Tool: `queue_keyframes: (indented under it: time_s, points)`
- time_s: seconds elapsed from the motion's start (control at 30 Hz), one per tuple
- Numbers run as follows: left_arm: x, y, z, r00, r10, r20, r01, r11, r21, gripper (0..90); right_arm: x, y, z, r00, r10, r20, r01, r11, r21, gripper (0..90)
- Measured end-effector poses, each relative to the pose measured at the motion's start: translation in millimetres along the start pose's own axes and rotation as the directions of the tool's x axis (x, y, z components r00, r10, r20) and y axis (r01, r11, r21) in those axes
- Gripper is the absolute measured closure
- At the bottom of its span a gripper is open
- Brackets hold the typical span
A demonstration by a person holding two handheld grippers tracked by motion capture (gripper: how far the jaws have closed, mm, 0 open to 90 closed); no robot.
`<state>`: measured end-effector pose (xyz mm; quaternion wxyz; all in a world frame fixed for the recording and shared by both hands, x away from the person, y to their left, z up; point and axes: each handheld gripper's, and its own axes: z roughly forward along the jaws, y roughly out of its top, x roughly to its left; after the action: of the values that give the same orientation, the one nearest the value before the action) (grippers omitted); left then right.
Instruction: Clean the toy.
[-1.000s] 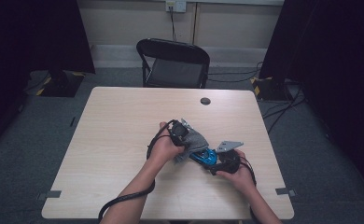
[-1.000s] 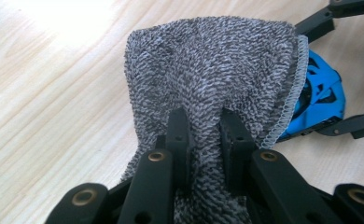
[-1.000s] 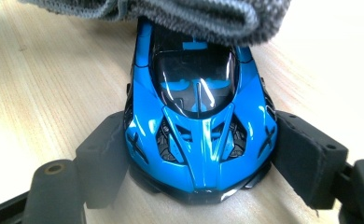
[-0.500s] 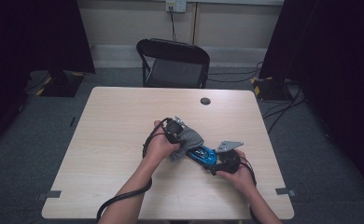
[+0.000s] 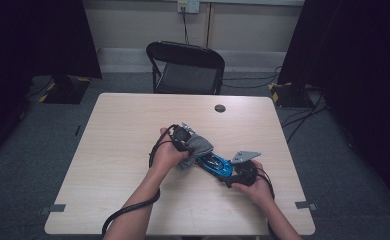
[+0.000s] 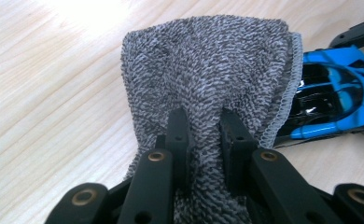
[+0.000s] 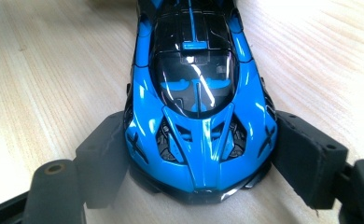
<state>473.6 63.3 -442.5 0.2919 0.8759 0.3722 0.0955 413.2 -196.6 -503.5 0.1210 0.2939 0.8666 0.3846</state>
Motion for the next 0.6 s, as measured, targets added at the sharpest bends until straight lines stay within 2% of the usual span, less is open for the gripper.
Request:
queue_keyframes:
  time_s: [0.1, 0.17, 0.43, 0.5, 0.6]
  points:
    - [4.1, -2.7, -1.2, 0.9998, -0.004, -0.020, 0.004, 1.0000, 0.003, 76.6, 0.0, 0.0, 0.0, 1.0000, 0.000, 0.000, 0.000, 1.000, 0.000, 24.1]
    - [6.6, -4.8, -1.7, 0.9998, -0.013, -0.013, 0.013, 0.9999, 0.000, 76.7, 0.0, 0.0, 0.0, 1.0000, 0.000, 0.000, 0.000, 1.000, 0.000, 24.1]
    - [15.0, -10.3, -10.4, 0.9990, -0.032, -0.029, 0.032, 0.9994, -0.016, 76.6, 0.0, 0.0, 0.0, 1.0000, 0.000, 0.000, 0.000, 1.000, 0.000, 24.1]
    - [14.3, -9.0, -15.1, 0.9991, -0.027, -0.033, 0.026, 0.9993, -0.027, 76.7, 0.0, 0.0, 0.0, 1.0000, 0.000, 0.000, 0.000, 1.000, 0.000, 24.1]
    - [8.1, -4.6, -21.6, 0.9999, -0.006, -0.013, 0.006, 0.9989, -0.046, 76.6, -0.1, 0.0, 0.0, 1.0000, 0.000, 0.000, 0.000, 1.000, 0.000, 24.1]
